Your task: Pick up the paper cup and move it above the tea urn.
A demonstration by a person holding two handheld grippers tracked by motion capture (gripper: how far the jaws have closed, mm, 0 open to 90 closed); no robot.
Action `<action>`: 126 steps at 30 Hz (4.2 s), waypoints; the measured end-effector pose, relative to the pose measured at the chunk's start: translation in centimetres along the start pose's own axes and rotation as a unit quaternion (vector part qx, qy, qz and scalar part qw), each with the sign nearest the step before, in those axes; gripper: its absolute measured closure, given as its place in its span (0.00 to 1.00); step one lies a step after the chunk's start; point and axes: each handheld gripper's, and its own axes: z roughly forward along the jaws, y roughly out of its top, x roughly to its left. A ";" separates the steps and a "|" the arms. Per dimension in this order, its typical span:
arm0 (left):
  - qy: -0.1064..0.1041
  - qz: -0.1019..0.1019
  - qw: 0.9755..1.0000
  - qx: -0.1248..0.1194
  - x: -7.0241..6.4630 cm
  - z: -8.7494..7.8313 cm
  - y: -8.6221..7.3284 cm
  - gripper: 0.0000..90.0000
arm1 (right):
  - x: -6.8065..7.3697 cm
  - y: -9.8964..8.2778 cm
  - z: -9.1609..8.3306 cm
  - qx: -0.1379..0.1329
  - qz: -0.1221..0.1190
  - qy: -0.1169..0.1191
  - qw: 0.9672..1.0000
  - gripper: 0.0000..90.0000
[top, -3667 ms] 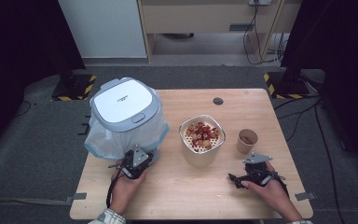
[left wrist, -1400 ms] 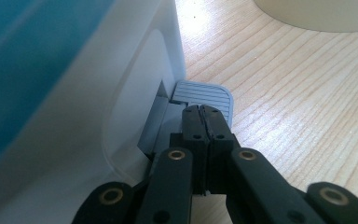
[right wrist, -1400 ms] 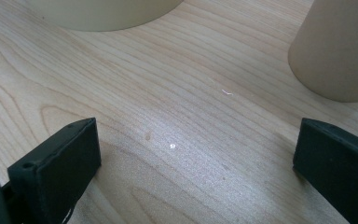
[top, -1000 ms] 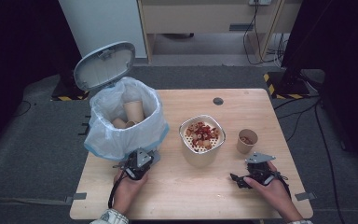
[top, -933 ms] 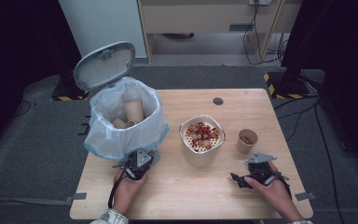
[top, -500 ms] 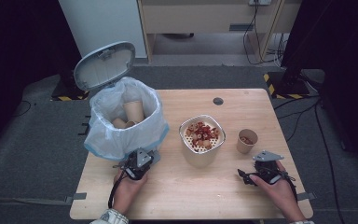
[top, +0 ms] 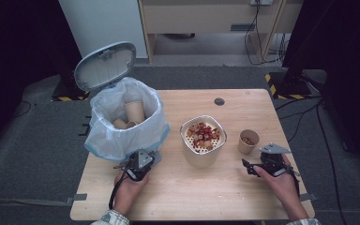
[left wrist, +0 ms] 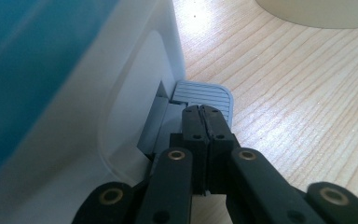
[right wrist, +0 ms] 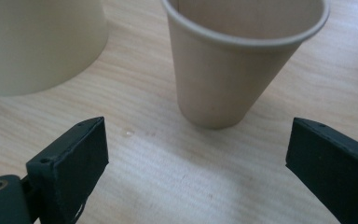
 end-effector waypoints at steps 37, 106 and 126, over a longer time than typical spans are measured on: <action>-0.001 -0.004 1.000 -0.003 0.0 0.0 -0.1 0.98 | -2.1 3.1 4.3 -0.049 0.037 0.010 0.998 0.12; 0.003 -0.001 1.000 -0.004 -0.1 0.0 -0.1 0.98 | -1.9 12.6 -1.7 -0.096 -0.097 -0.004 0.991 0.37; 0.002 -0.002 1.000 -0.004 -0.1 0.0 -0.1 0.98 | -1.0 16.0 -1.5 -0.108 -0.117 -0.009 0.987 0.37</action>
